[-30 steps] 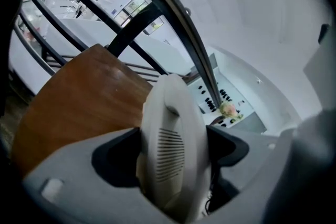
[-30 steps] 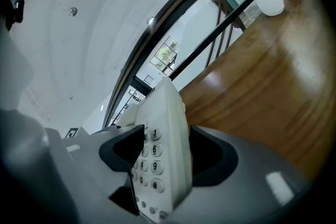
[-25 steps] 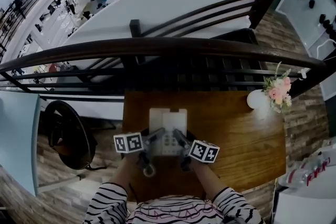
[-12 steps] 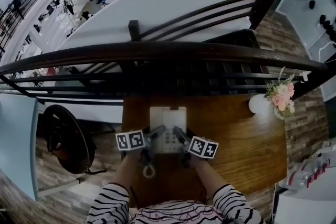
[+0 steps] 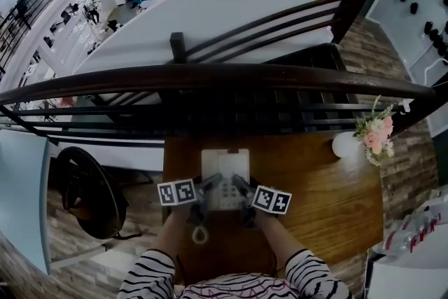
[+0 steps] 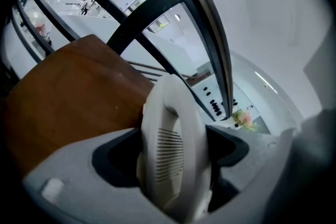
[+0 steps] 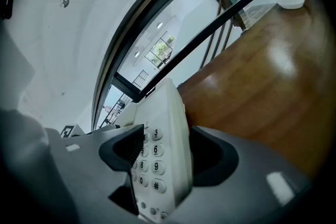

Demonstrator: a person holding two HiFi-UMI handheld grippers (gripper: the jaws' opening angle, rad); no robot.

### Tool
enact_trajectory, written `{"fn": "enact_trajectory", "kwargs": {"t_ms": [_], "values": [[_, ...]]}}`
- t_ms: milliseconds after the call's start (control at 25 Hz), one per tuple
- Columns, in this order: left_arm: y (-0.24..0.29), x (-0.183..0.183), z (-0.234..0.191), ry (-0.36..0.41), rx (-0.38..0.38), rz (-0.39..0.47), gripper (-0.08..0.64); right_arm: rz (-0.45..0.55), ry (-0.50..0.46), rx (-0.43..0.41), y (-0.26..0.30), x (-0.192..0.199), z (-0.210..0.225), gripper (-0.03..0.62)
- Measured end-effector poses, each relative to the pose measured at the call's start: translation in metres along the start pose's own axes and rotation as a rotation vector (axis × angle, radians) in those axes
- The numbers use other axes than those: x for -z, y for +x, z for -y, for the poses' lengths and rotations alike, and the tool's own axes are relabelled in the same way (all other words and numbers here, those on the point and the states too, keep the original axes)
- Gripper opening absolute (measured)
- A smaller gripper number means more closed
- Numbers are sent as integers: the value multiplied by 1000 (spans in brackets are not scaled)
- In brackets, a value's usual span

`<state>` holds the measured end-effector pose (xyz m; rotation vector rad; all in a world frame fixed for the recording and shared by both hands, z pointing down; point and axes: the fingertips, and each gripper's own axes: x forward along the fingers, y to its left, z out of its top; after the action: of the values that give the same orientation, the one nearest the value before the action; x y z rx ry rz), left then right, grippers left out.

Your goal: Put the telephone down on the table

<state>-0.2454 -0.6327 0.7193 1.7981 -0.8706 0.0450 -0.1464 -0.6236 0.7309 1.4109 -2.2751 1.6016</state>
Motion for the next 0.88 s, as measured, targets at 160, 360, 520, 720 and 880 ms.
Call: {"fn": "enact_trajectory", "kwargs": {"t_ms": [160,360,520,720,880], "values": [[2,-1,-2,4,-3,0,390,-8,-10,-1,4,-1,1,270],[1,3,-5,39,-8,-15,390,-34,-26,16,7,3,2,275],[2,6,-5,53,-15,-22,390,-46,-36,31,7,4,3,285],[3,4,-4,55,-12,-17,390,-41,-43,37,7,2,3,293],[1,6,-3,54,-15,-11,390,-37,-50,44,5,4,1,296]]}}
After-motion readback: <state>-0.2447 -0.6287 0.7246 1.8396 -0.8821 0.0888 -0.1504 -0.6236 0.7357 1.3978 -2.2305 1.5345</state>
